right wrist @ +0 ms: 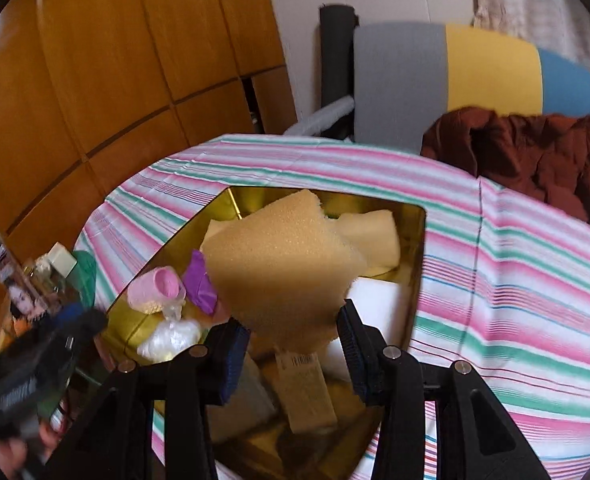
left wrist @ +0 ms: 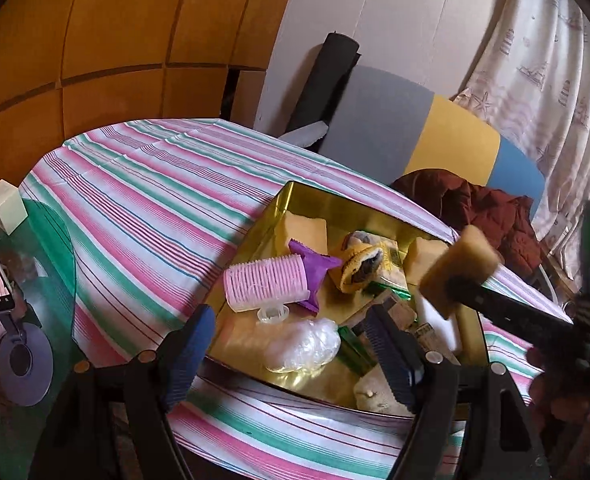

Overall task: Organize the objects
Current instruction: 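Carry the yellow sponge into the gold tray and open the right tool, then move the right tool back to the cream box and grasp it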

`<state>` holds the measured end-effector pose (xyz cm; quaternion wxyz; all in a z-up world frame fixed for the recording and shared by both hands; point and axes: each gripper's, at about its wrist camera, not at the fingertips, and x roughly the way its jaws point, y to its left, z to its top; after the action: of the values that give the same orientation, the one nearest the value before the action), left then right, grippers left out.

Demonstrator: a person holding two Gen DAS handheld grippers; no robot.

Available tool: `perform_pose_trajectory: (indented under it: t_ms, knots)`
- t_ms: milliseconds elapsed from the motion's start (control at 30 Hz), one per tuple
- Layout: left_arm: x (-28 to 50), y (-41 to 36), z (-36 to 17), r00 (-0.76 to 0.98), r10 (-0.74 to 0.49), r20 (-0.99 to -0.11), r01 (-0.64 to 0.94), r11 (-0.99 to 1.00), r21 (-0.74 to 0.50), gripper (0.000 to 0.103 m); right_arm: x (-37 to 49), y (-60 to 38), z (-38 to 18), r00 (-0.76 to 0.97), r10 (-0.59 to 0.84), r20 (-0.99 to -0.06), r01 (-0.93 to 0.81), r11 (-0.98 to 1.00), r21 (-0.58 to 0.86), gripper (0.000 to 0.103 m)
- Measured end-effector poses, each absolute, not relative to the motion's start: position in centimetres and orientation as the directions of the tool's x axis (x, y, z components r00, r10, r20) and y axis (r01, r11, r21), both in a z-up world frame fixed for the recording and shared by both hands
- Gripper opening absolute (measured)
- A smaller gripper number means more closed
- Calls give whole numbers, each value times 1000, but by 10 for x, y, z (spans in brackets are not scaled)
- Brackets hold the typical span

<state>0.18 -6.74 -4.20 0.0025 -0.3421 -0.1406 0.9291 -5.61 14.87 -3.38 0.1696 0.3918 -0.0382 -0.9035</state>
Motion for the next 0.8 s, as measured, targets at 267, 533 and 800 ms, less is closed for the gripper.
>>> perform_pose_trajectory:
  t_ms: [267,533,800]
  knots:
    - [4,-67,-41,-771,108,-628,88,-958,-273,79,-86,140,-52,-599,-315,-736,218,-949,229,81]
    - [5,-62,-42,-772,106,-627,79,-963,-259,79,-76,150,-43,-649,-309,-695,215,-951,222,84]
    - [8,-45,-43,-766,121,-631,33,-973,-226,79,-54,162,-29,-682,-320,-658,245,-947,206,84]
